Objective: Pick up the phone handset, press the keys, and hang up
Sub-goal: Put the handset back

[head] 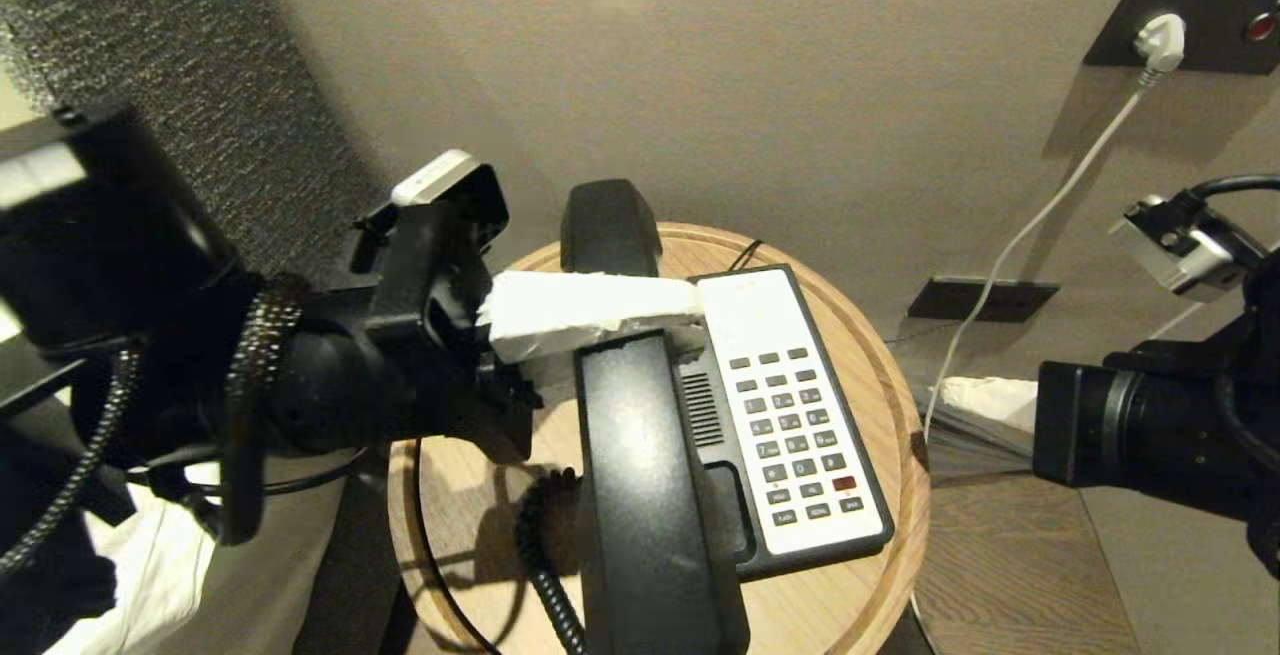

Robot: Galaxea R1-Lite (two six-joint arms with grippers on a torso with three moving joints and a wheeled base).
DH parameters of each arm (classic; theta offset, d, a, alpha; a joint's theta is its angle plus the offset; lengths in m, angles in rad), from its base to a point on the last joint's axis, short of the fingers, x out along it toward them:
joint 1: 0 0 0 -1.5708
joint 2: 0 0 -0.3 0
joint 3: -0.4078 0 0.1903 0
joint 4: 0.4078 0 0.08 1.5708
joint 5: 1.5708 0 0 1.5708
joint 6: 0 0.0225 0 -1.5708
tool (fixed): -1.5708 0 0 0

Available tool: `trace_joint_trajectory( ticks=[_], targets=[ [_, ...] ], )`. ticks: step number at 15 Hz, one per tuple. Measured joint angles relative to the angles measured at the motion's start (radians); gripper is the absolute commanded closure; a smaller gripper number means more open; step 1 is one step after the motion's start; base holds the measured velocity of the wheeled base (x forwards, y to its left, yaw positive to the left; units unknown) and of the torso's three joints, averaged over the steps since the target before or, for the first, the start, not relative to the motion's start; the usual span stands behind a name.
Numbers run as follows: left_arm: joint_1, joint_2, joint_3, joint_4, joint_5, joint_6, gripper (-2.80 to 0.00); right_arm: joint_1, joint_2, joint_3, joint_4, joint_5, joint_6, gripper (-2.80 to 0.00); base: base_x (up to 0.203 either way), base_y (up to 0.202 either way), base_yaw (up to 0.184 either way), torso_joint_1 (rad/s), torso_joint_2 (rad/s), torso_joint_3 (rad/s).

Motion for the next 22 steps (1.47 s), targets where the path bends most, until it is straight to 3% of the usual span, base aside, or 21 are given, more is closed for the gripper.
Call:
trace_joint_trajectory(
  ticks=[10,15,22],
  targets=[
    [0.005,0.188,0.017,-0.168,-0.005,0.000,0.00,-0.001,-0.041,-0.028,0.005,0.001,-0.001,0.00,0.000,0.000,0.000,0.000,0.00,0.000],
    [0.027,0.244,-0.007,-0.183,-0.096,-0.001,0.00,0.000,-0.061,-0.026,-0.002,0.006,-0.002,0.00,0.000,0.000,0.000,0.000,0.00,0.000],
    [0.061,0.314,-0.064,-0.187,-0.088,-0.003,0.00,0.001,-0.098,-0.023,0.004,0.012,-0.004,0.00,0.000,0.000,0.000,0.000,0.00,0.000]
  ],
)
